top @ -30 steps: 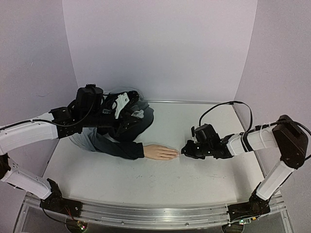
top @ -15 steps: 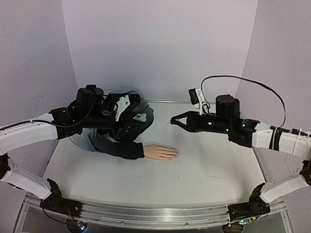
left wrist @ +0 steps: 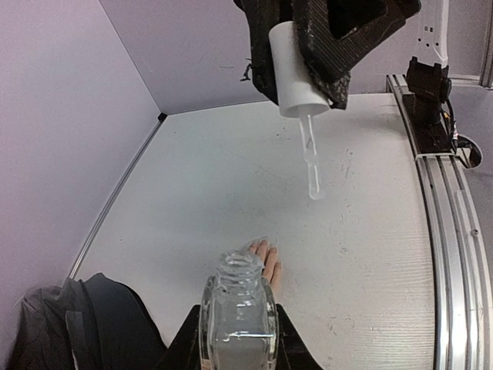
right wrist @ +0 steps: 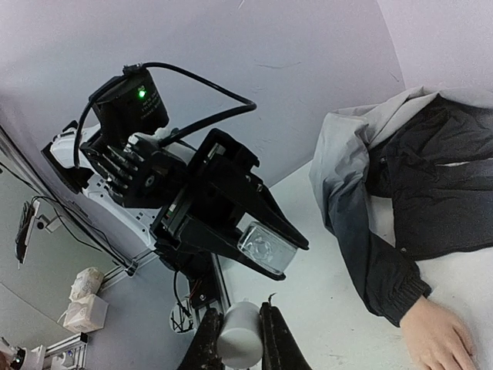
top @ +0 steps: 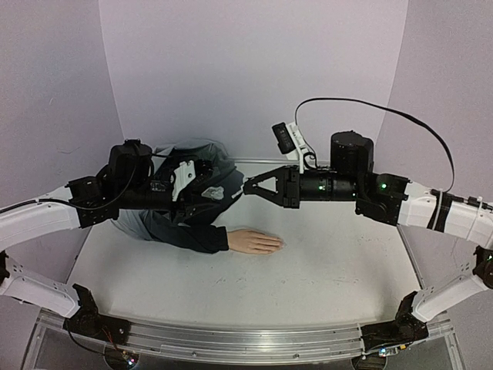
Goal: Paint the nails
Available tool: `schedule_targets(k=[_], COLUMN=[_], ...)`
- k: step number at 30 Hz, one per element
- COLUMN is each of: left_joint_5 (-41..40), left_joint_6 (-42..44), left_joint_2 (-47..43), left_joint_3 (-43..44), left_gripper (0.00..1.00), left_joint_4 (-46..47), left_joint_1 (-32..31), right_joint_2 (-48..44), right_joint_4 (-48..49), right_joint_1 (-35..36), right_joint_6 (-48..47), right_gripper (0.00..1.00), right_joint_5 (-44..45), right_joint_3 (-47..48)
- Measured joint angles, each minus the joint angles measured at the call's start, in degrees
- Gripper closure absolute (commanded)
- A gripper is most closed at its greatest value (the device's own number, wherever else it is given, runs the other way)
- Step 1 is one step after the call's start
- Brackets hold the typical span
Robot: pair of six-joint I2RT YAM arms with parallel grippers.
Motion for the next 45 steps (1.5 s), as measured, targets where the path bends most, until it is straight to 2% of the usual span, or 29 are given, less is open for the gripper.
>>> schedule_targets(k=[19,45], left_joint_5=[-0.2,0.4], left_joint_6=[1.1,0.9], left_joint_2=[0.0,1.2], left_joint_3=[-0.8,-0.8], left_gripper=[1.0,1.0], left_joint_4=[0.0,0.0], left_joint_1=[0.0,0.0], right_joint_2=[3.4,5.9], right_joint_4=[0.5,2.2], right_joint_1=[1.5,1.5], right_joint_6=[-0.1,-0.2], right_gripper=[1.0,1.0], right_joint_5=[4.3,4.3], right_joint_3=[2.3,3.2])
